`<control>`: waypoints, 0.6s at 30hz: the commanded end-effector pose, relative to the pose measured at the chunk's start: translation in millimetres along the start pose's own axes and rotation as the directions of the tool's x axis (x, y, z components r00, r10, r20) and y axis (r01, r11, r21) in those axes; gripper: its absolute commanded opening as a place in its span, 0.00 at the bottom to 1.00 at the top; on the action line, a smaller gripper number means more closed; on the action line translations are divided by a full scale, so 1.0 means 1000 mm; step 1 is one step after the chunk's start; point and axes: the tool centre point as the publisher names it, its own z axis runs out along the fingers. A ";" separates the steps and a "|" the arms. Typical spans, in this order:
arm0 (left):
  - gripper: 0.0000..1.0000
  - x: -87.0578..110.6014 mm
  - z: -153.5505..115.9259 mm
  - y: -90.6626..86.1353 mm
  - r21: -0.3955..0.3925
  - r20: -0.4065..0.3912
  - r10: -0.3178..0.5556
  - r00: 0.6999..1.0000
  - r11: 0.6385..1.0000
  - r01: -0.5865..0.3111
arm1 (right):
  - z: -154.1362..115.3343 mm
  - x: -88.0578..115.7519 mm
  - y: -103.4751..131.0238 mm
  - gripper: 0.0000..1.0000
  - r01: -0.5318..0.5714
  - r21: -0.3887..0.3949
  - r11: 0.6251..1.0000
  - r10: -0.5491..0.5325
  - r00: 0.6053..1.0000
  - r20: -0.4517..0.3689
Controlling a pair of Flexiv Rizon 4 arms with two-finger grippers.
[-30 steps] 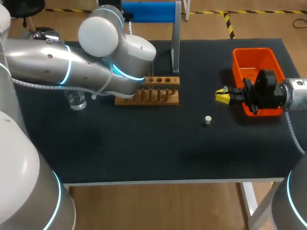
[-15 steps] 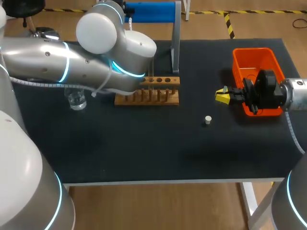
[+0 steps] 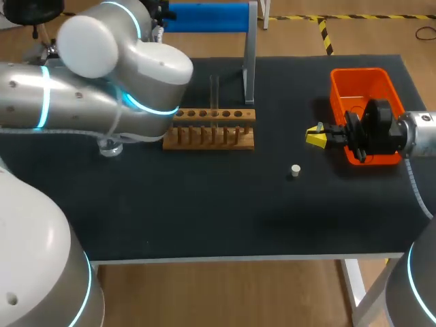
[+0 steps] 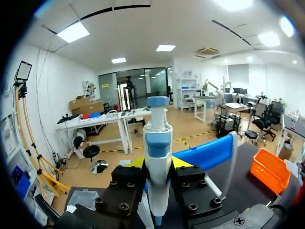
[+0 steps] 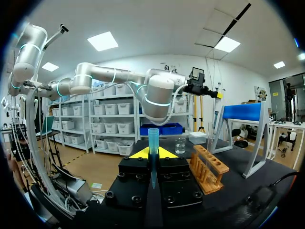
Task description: Invert the test tube, pick up the pipette, mount the tip to pipette, aspirate from beaker and dispense into the tube, eject the tip, return the pipette, and cap with the stopper.
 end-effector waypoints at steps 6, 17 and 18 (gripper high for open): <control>0.00 0.001 -0.080 -0.011 0.010 -0.300 0.042 0.953 0.999 -0.041 | -0.001 0.001 0.000 0.00 0.000 0.000 1.000 0.000 1.000 0.000; 0.00 0.024 -0.125 -0.023 0.107 -0.518 0.131 0.845 0.990 -0.087 | -0.001 0.001 0.000 0.00 0.000 0.000 1.000 0.000 1.000 0.000; 0.00 0.024 -0.125 -0.023 0.107 -0.518 0.131 0.845 0.990 -0.087 | -0.001 0.001 0.000 0.00 0.000 0.000 1.000 0.000 1.000 0.000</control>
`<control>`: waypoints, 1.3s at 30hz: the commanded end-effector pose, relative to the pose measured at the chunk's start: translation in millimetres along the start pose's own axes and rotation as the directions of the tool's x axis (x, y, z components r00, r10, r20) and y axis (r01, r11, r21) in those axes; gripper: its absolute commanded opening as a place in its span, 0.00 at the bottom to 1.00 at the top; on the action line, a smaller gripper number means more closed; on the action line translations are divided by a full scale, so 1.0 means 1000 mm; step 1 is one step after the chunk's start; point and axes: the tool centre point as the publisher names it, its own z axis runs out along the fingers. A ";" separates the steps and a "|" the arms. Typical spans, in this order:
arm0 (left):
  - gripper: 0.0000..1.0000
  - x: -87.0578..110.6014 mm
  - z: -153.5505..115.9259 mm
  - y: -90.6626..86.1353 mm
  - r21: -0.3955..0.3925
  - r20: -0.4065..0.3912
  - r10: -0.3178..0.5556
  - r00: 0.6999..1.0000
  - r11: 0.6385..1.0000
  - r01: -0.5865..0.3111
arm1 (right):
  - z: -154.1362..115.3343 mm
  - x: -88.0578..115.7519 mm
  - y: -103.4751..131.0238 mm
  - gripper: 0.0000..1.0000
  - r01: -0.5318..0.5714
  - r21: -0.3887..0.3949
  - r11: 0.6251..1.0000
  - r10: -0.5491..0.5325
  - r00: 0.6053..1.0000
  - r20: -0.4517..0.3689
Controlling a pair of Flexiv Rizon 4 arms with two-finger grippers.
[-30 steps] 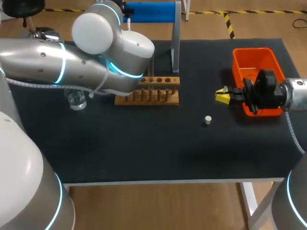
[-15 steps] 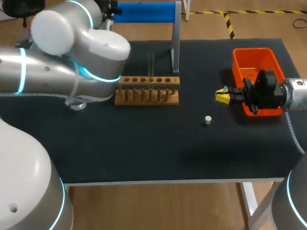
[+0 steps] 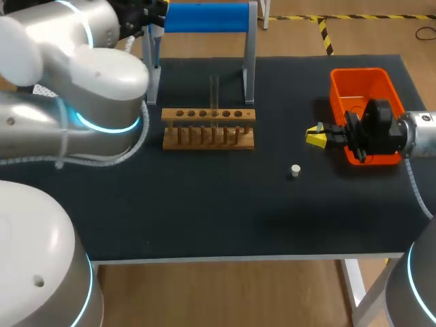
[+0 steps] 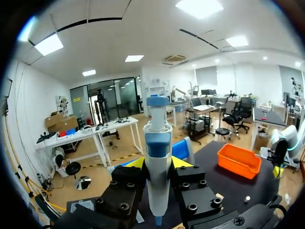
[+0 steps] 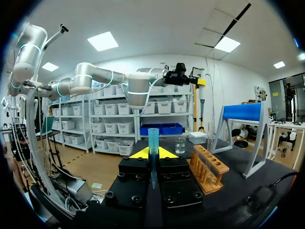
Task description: Invert the test tube, pick up the pipette, mount the tip to pipette, aspirate from beaker and dispense into the tube, eject the tip, return the pipette, and cap with the stopper.
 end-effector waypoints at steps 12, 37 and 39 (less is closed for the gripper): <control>0.00 -0.006 -0.025 0.006 0.016 -0.281 0.001 0.960 1.000 0.004 | -0.001 0.001 0.000 0.00 0.000 0.000 1.000 0.000 1.000 0.000; 0.00 0.100 -0.091 -0.054 0.211 -0.672 0.183 0.717 0.976 -0.050 | -0.001 0.001 0.000 0.00 0.000 0.000 1.000 0.000 1.000 0.000; 0.00 0.108 -0.093 -0.057 0.220 -0.678 0.198 0.708 0.974 -0.061 | -0.001 0.001 0.000 0.00 0.000 0.000 1.000 0.000 1.000 0.000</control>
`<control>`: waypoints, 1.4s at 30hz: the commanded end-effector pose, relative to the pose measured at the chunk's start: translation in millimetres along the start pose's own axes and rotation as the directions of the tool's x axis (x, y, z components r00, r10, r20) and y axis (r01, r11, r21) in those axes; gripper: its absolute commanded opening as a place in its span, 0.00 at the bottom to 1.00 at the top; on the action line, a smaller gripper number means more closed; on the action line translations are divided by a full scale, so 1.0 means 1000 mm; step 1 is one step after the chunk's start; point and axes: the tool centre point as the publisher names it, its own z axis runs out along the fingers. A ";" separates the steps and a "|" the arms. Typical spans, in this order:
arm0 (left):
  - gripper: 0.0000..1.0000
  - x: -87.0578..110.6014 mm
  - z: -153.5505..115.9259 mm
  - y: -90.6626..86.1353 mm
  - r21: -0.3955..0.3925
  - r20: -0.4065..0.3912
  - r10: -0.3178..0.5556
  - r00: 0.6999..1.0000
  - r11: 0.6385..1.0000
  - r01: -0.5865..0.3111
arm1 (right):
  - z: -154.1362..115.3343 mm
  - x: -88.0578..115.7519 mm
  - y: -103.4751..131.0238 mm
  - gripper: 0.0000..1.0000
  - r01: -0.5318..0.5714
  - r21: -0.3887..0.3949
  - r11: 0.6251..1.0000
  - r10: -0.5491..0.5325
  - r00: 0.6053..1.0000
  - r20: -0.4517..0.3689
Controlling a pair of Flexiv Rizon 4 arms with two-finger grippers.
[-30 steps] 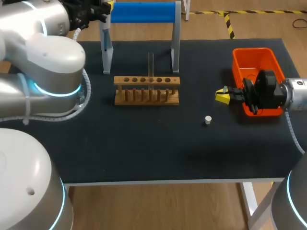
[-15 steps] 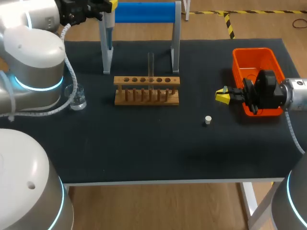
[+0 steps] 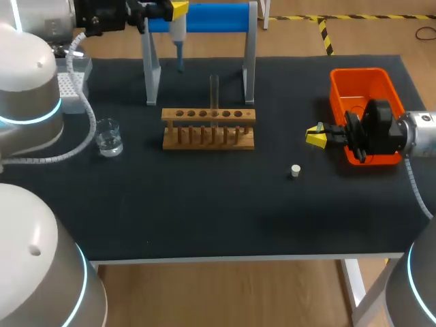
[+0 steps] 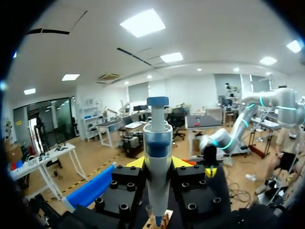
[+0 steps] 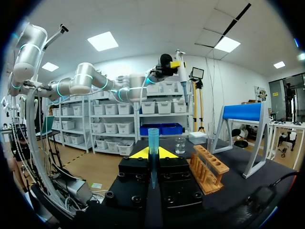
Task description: Invert the test tube, pick up the pipette, mount the tip to pipette, aspirate from beaker and dispense into the tube, eject the tip, return the pipette, and cap with the stopper.
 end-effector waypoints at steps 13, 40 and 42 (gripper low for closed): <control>0.00 0.050 0.023 -0.029 -0.013 -0.175 0.017 0.984 1.000 -0.020 | -0.001 0.001 0.000 0.00 0.000 0.000 1.000 0.000 1.000 0.000; 0.00 0.088 0.085 -0.037 -0.032 -0.301 -0.052 0.952 0.998 0.045 | -0.001 0.001 0.000 0.00 0.000 0.000 1.000 0.000 1.000 0.000; 0.00 0.088 0.087 -0.036 -0.034 -0.306 -0.055 0.950 0.998 0.047 | -0.001 0.001 0.000 0.00 0.000 0.000 1.000 0.000 1.000 0.000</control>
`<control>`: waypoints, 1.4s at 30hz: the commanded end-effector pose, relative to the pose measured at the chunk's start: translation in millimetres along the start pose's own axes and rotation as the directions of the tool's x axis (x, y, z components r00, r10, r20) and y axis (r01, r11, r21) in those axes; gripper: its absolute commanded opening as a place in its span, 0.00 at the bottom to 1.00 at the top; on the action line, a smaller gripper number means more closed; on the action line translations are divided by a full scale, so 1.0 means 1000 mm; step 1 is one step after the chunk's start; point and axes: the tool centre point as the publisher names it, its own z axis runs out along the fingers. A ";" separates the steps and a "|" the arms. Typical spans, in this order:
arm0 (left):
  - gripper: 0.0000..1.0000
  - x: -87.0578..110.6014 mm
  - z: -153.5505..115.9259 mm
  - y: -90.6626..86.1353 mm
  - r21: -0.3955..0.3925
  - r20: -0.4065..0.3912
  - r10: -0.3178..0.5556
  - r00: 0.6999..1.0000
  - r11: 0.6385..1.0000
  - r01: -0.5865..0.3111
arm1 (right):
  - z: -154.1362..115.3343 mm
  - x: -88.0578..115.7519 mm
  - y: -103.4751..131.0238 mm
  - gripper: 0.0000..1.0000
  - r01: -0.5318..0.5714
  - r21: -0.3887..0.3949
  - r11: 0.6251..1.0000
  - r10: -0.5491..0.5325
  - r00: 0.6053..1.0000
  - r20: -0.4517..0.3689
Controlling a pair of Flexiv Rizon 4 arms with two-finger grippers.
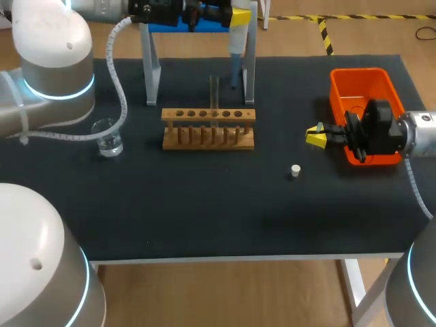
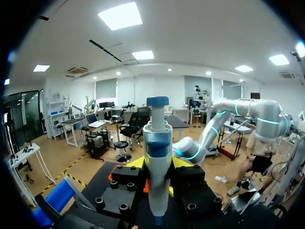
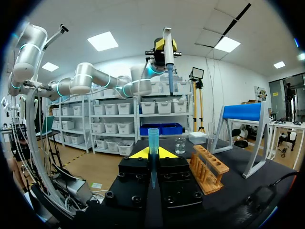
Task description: Invert the test tube, pick up the pipette, mount the tip to pipette, aspirate from beaker and dispense into the tube, eject the tip, return the pipette, and cap with the stopper.
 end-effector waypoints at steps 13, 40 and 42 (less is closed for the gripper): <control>0.00 -0.005 0.011 0.001 0.010 -0.020 0.004 1.000 1.000 -0.004 | -0.001 0.001 0.000 0.00 0.000 0.000 1.000 0.000 1.000 0.000; 0.00 -0.003 0.010 0.002 0.023 0.007 0.043 0.999 0.999 -0.043 | -0.001 0.001 0.000 0.00 0.000 0.000 1.000 0.000 1.000 0.000; 0.00 -0.002 0.010 0.003 0.022 0.008 0.047 0.999 0.999 -0.047 | -0.001 0.001 0.000 0.00 0.000 0.000 1.000 0.000 1.000 0.000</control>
